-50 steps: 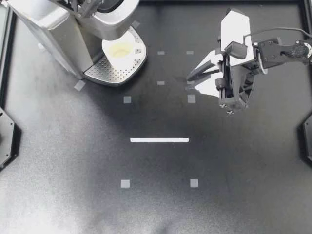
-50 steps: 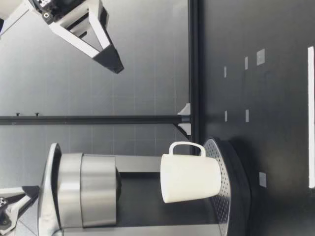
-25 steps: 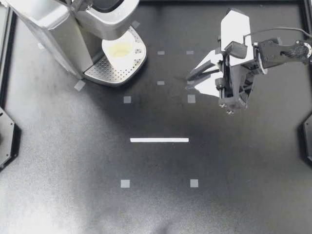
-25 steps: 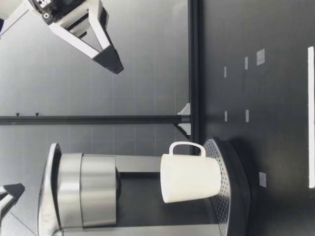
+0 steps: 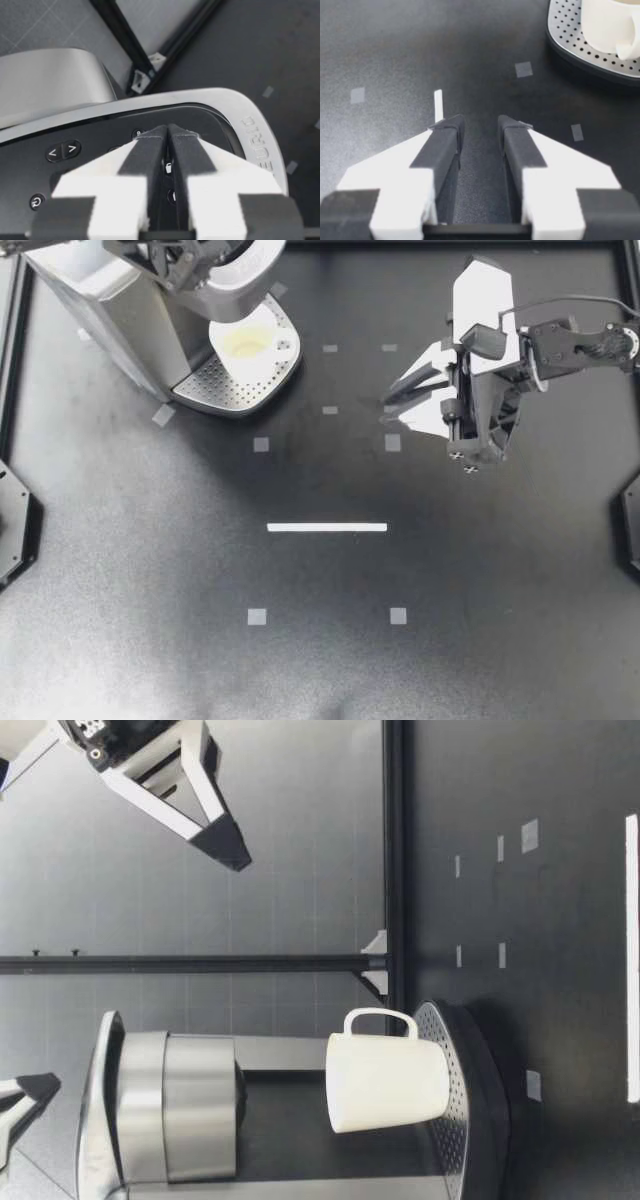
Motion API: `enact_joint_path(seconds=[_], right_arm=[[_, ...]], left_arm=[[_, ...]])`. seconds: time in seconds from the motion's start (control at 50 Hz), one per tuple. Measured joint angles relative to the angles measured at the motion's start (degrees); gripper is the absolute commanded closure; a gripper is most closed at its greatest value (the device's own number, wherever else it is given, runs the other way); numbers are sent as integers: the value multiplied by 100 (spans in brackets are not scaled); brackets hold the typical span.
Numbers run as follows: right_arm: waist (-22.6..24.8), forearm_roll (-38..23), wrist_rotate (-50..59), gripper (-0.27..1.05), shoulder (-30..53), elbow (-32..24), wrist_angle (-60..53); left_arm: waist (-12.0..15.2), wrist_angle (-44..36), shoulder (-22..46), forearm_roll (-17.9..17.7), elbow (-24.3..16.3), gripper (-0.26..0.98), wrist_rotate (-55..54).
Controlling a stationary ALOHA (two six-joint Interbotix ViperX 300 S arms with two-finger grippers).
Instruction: Place the coffee capsule inside the capsule container, then place the cup onto the center of the cup tray.
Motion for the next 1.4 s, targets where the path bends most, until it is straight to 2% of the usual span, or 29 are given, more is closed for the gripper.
enact_joint_path(seconds=[0.64,1.4], right_arm=[[0,-9,0,41,0,70,-9],[0,-9,0,41,0,123,-9]], left_arm=[[0,185,176,272,0,58,-18],[-35,413,369,272,-26,58,-26]])
